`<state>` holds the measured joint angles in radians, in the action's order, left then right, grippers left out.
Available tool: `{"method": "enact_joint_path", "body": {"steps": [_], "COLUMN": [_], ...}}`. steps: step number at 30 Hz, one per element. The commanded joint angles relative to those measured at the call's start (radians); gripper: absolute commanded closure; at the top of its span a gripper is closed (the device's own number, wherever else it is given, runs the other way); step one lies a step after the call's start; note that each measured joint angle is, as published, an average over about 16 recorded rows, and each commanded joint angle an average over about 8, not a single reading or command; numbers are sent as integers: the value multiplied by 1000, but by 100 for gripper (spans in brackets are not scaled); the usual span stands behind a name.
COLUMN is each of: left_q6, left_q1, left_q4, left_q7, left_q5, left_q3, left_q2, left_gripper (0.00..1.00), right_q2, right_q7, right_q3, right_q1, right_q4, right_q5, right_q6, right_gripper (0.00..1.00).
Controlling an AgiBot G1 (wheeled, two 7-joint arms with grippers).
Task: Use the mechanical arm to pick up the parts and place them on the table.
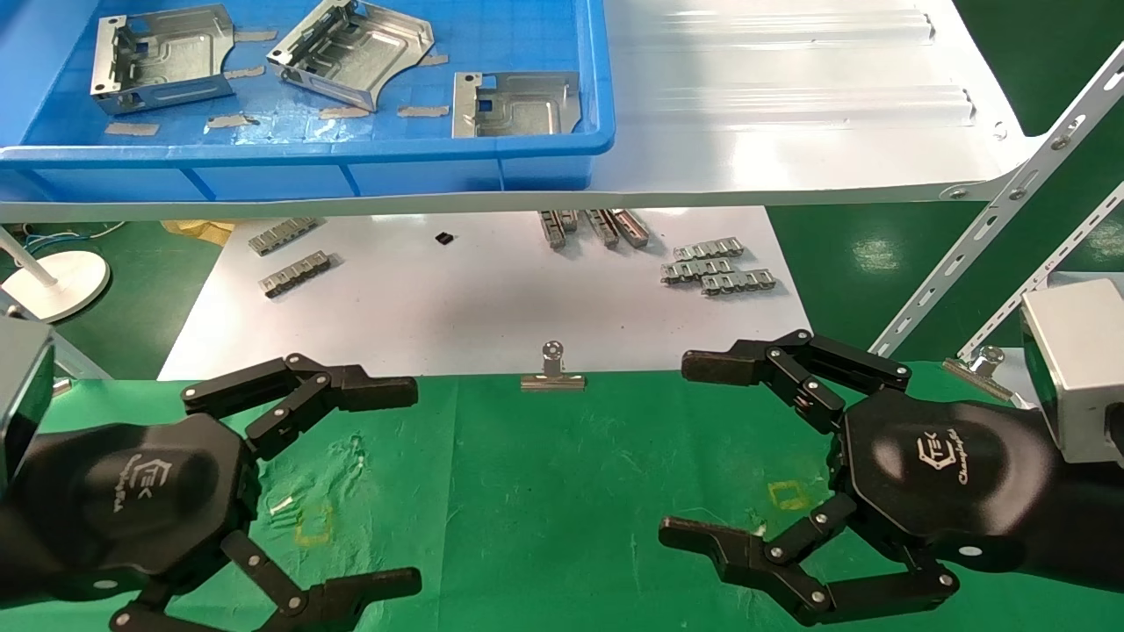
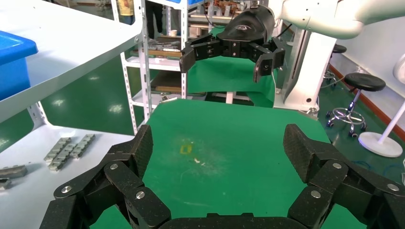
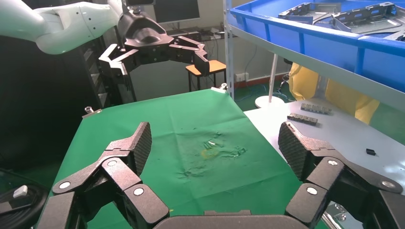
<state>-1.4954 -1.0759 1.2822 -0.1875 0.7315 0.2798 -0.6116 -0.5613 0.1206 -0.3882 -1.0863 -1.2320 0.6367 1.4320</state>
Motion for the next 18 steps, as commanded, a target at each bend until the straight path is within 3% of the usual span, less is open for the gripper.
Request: {"method": "enact_joint_path", "body": {"steps": [1,18], "left_q6": [0,0], "left_q1": [0,0], "left_q4": [0,0], "left_q7": [0,0], "left_q5": [0,0], "left_q3": [0,0], "left_q2": [0,0], "left_gripper": [0,0], "right_q2": [0,0], "right_q7": [0,0], "right_q3": [0,0], "right_q1": [0,0], "right_q4": [0,0], "right_q5": [0,0], "right_q6": [0,0], "right_gripper": [100,100]}}
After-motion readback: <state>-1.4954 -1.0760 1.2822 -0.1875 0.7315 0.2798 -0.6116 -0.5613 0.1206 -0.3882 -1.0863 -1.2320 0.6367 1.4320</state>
